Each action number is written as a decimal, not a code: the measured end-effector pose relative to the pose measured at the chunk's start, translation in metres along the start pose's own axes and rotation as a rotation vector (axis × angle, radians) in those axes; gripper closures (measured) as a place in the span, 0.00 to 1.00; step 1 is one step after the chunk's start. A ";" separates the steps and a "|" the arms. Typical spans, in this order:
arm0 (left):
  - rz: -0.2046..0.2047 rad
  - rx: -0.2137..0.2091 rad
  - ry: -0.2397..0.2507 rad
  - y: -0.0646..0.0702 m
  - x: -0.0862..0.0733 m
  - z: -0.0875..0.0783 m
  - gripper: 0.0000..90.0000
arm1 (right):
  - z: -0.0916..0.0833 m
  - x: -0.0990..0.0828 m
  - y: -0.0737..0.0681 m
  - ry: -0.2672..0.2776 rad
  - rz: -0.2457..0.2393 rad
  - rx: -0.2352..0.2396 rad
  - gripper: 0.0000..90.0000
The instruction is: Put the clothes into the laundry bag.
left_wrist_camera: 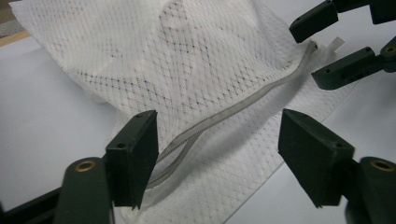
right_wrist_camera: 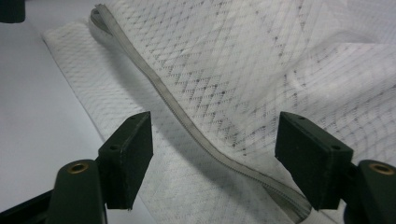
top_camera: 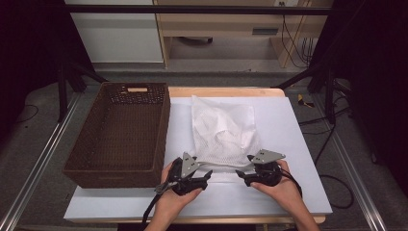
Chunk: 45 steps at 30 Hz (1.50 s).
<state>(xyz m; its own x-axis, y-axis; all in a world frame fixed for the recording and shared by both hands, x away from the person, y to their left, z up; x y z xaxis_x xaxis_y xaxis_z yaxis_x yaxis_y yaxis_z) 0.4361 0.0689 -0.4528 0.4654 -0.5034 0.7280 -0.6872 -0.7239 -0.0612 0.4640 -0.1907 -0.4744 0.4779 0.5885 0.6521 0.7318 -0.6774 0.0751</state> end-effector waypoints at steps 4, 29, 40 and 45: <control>-0.014 -0.002 0.007 -0.001 0.001 -0.002 0.24 | -0.004 0.001 0.000 0.017 0.010 -0.013 0.29; -0.080 -0.065 0.001 0.002 0.011 -0.014 0.11 | -0.027 0.003 0.023 0.176 0.203 -0.128 0.07; -0.105 -0.081 0.033 -0.004 0.022 -0.037 0.08 | -0.040 -0.004 0.039 0.208 0.314 -0.232 0.07; -0.120 -0.067 0.034 -0.011 0.025 -0.051 0.08 | -0.042 -0.007 0.042 0.196 0.308 -0.260 0.08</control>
<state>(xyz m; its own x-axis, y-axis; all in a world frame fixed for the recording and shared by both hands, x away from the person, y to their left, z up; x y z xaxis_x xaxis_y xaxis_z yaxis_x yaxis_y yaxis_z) 0.4269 0.0878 -0.3991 0.5284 -0.3979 0.7500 -0.6640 -0.7442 0.0730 0.4714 -0.2419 -0.4445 0.5348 0.2644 0.8026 0.4118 -0.9109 0.0257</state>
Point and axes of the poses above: each handheld gripper's, and its own axes: z roughly forward along the jaws, x roughly out of its top, y roughly to its right, the point moved 2 cm from there along z, roughly forward along the jaws, and after that the axes turned 12 degrees about -y, right-handed, at the moved point
